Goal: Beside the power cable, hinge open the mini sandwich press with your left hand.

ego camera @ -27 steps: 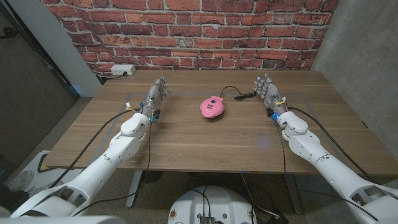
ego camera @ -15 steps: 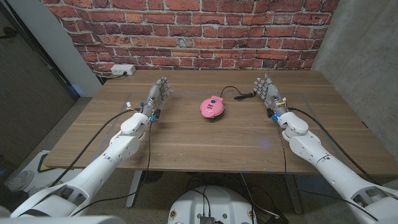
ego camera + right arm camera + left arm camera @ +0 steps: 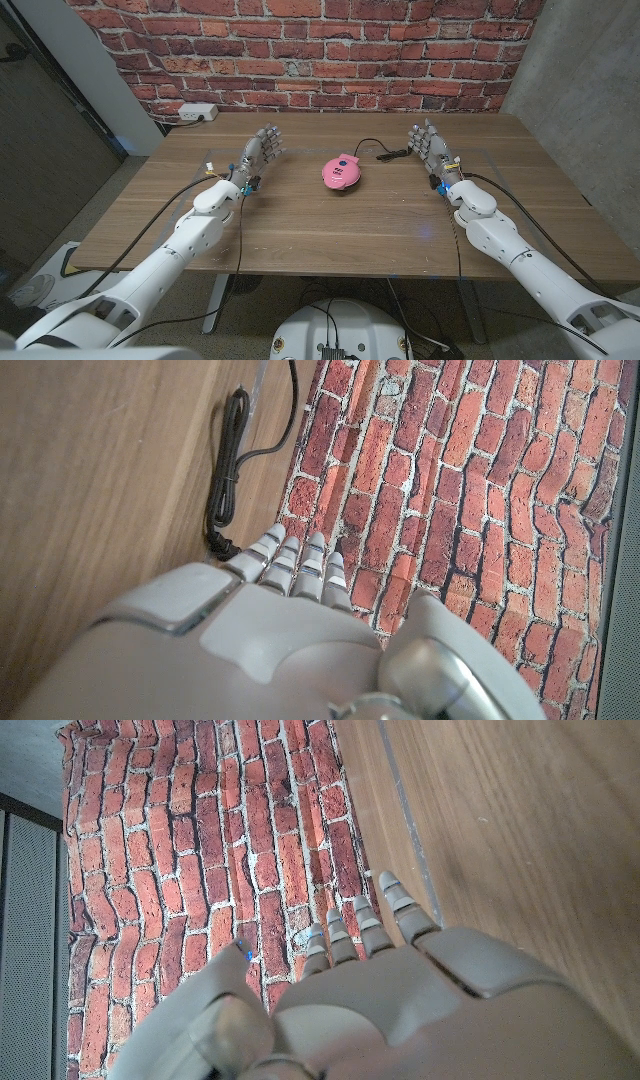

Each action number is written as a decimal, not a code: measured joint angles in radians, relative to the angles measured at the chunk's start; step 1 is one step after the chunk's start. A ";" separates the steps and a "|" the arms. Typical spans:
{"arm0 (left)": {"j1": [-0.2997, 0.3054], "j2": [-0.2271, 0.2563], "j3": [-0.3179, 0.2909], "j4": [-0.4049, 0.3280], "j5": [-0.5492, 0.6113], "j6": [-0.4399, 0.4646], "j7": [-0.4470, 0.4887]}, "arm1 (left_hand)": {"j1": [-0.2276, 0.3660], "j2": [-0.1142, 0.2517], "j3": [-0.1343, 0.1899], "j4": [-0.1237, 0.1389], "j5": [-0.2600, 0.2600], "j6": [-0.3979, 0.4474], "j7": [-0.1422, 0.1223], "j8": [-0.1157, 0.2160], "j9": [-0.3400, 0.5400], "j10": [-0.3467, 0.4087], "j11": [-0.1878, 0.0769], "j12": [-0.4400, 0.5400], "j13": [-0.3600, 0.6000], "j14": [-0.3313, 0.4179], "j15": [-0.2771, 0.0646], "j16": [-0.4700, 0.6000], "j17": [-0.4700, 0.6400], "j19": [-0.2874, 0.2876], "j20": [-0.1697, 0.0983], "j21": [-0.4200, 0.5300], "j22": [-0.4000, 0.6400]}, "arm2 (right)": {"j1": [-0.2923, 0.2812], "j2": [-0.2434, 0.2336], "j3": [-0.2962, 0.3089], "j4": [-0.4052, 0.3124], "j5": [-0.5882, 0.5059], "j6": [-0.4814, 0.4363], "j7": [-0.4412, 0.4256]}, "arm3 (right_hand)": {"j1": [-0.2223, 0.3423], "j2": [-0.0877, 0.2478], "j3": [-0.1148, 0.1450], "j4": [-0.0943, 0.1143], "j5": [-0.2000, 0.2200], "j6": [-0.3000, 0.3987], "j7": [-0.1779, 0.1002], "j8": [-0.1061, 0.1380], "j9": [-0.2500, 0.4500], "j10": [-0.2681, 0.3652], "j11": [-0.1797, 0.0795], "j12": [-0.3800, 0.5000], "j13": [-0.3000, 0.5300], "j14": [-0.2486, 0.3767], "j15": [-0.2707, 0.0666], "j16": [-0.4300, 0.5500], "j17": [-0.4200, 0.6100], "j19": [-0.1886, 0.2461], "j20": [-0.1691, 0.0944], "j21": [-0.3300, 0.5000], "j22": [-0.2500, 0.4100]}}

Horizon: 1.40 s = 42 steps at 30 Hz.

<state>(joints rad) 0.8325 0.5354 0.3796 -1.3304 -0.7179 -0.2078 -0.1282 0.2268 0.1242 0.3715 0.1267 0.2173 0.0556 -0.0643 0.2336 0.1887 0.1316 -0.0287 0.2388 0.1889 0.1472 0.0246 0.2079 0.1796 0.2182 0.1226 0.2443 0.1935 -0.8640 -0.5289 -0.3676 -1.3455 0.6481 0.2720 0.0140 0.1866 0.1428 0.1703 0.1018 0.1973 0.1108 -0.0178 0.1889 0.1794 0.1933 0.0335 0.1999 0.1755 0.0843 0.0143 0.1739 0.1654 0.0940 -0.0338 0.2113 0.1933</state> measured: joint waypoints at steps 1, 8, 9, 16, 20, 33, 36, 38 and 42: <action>0.000 0.000 0.000 0.000 -0.005 0.005 -0.005 | 0.000 0.000 0.003 -0.003 0.000 0.000 0.000 0.000 0.000 0.000 0.000 0.000 0.000 0.001 -0.001 0.000 0.000 0.003 0.003 0.000 0.000 | -0.001 0.000 0.000 -0.002 0.000 0.000 0.000 | 0.000 0.000 0.000 0.000 0.000 0.000 0.000 0.000 0.000 0.000 0.000 0.000 0.000 0.000 0.000 0.000 0.000 0.000 0.000 0.000 0.000; 0.010 0.009 -0.002 -0.025 -0.043 0.040 -0.035 | 0.004 0.004 0.004 -0.004 -0.008 0.000 0.000 0.000 0.000 0.006 0.006 0.000 0.000 0.005 0.002 0.000 0.000 0.005 0.005 0.000 0.000 | -0.012 -0.005 -0.001 -0.020 -0.004 -0.006 -0.008 | 0.000 0.000 0.000 0.000 0.000 0.005 -0.005 0.000 0.000 0.005 0.005 0.000 0.000 0.005 0.005 0.000 0.000 0.000 0.000 0.000 0.000; 0.012 0.012 -0.003 -0.030 -0.051 0.050 -0.041 | 0.004 0.004 0.004 -0.004 -0.008 0.000 0.000 0.000 0.000 0.006 0.006 0.000 0.000 0.005 0.002 0.000 0.000 0.005 0.005 0.000 0.000 | -0.015 -0.006 -0.002 -0.025 -0.005 -0.007 -0.011 | 0.000 0.000 0.000 0.000 0.000 0.005 -0.005 0.000 0.000 0.005 0.005 0.000 0.000 0.005 0.005 0.000 0.000 0.000 0.000 0.000 0.000; 0.028 0.026 -0.008 -0.058 -0.090 0.091 -0.064 | 0.004 0.004 0.008 -0.008 -0.008 0.005 0.005 0.000 0.000 0.006 0.006 0.000 0.000 0.008 0.006 0.000 0.005 0.005 0.005 0.000 0.000 | -0.031 -0.012 -0.005 -0.051 -0.012 -0.015 -0.024 | 0.010 0.000 0.004 -0.004 0.000 0.005 -0.005 0.000 0.000 0.005 0.005 0.002 0.000 0.005 0.005 0.000 0.000 0.000 0.000 0.000 0.000; 0.037 0.034 -0.014 -0.071 -0.115 0.115 -0.076 | 0.009 0.010 0.008 -0.008 -0.008 0.011 0.011 0.000 0.005 0.011 0.011 0.000 0.000 0.008 0.006 0.000 0.005 0.005 0.005 0.000 0.000 | -0.039 -0.014 -0.008 -0.065 -0.017 -0.020 -0.033 | 0.010 0.000 0.004 -0.004 0.000 0.005 -0.005 0.000 0.000 0.005 0.005 0.004 0.000 0.005 0.005 0.000 0.000 0.000 0.000 0.000 0.000; 0.055 0.065 -0.032 -0.115 -0.196 0.200 -0.127 | 0.017 0.004 0.008 -0.008 -0.016 0.011 0.011 -0.002 0.005 0.020 0.020 0.000 0.000 0.004 0.010 -0.005 0.005 0.009 0.009 0.000 0.000 | -0.068 -0.016 -0.014 -0.108 -0.033 -0.026 -0.066 | 0.010 0.000 0.004 -0.004 0.000 0.005 -0.005 0.000 0.000 0.005 0.005 0.004 0.000 0.005 0.005 0.000 0.000 0.000 0.000 0.000 0.000; 0.057 0.072 -0.034 -0.124 -0.217 0.230 -0.135 | 0.017 0.004 0.008 -0.008 -0.016 0.007 0.015 -0.005 0.005 0.023 0.023 0.000 0.000 0.004 0.010 -0.007 0.005 0.012 0.012 0.000 0.000 | -0.076 -0.016 -0.015 -0.119 -0.036 -0.027 -0.072 | 0.010 0.000 0.004 -0.005 0.000 0.005 -0.005 0.000 0.000 0.005 0.005 0.004 0.000 0.005 0.005 0.000 0.000 0.000 0.000 0.000 0.000; 0.062 0.089 -0.040 -0.149 -0.228 0.249 -0.135 | 0.017 0.004 0.008 -0.008 -0.016 0.010 0.018 -0.006 0.005 0.023 0.023 0.000 0.000 -0.001 0.015 -0.009 0.004 0.012 0.012 0.000 0.000 | -0.082 -0.017 -0.015 -0.127 -0.040 -0.027 -0.085 | 0.010 0.000 0.008 -0.008 0.000 0.005 -0.005 0.000 0.000 0.005 0.005 0.004 0.000 0.005 0.005 0.000 0.000 0.000 0.000 0.000 0.000; 0.066 0.104 -0.045 -0.170 -0.255 0.294 -0.136 | 0.022 -0.001 0.011 -0.011 -0.021 0.010 0.026 -0.006 0.005 0.029 0.029 -0.006 0.000 -0.001 0.015 -0.009 0.004 0.013 0.012 0.004 0.000 | -0.092 -0.017 -0.015 -0.142 -0.044 -0.028 -0.096 | 0.010 0.000 0.008 -0.008 0.000 0.005 -0.006 0.000 0.000 0.005 0.005 0.004 0.000 0.005 0.005 0.000 0.000 0.000 0.000 0.000 0.000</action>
<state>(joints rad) 0.8984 0.6398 0.3349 -1.5004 -0.9733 0.0864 -0.2639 0.2491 0.1228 0.3828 0.1156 0.1966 0.0657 -0.0385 0.2280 0.1933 0.1603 0.0000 0.2331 0.1887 0.1459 0.0399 0.1993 0.1840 0.2309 0.1351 0.2481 0.1933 -0.9564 -0.5462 -0.3825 -1.4870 0.6037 0.2439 -0.0820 0.1970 0.1428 0.1782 0.0937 0.1973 0.1161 -0.0233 0.1889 0.1791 0.1987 0.0389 0.2037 0.1753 0.0896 0.0194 0.1738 0.1652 0.0940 -0.0339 0.2113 0.1931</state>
